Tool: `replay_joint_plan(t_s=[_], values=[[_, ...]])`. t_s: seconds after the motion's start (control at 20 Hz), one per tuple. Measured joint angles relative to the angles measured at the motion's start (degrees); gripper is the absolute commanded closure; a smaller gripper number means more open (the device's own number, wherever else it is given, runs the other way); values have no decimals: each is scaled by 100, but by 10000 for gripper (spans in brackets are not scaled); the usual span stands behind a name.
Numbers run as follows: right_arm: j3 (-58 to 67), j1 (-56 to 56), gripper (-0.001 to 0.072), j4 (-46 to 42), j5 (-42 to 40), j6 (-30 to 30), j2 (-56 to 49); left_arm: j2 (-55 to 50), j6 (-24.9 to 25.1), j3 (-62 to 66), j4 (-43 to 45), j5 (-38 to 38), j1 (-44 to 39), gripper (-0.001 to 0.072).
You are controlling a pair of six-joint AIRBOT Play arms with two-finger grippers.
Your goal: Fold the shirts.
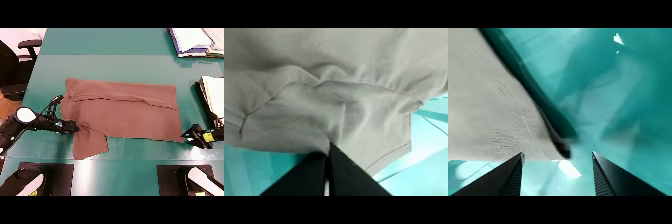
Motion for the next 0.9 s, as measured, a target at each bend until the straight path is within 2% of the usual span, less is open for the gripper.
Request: replay_joint_plan(t_s=[0.05, 0.1, 0.15, 0.2, 0.35, 0.5, 0.75, 0.9], values=[[-85, 66, 380, 168, -52, -46, -61, 0, 0, 2, 0, -15, 0, 685], [-160, 184, 531, 356, -181, -92, -116, 2, 0, 7, 2, -55, 0, 686], [-190, 308, 626, 431, -356, -111, -133, 2, 0, 7, 2, -131, 0, 686], [-203, 461, 688, 483, -501, -142, -127, 4, 0, 7, 9, -227, 0, 687], [-70, 837, 695, 437, -643, -170, 94, 195, -76, 7, 151, -525, 0, 687], [238, 1043, 696, 44, -192, -173, 610, 787, -365, 7, 463, -918, 0, 687], [820, 1045, 695, -507, 787, -105, 1569, 1770, -809, 155, 573, -2103, -4, 687], [1248, 1040, 695, -616, 986, 20, 1661, 1784, -896, 511, 741, -2083, -4, 686]])
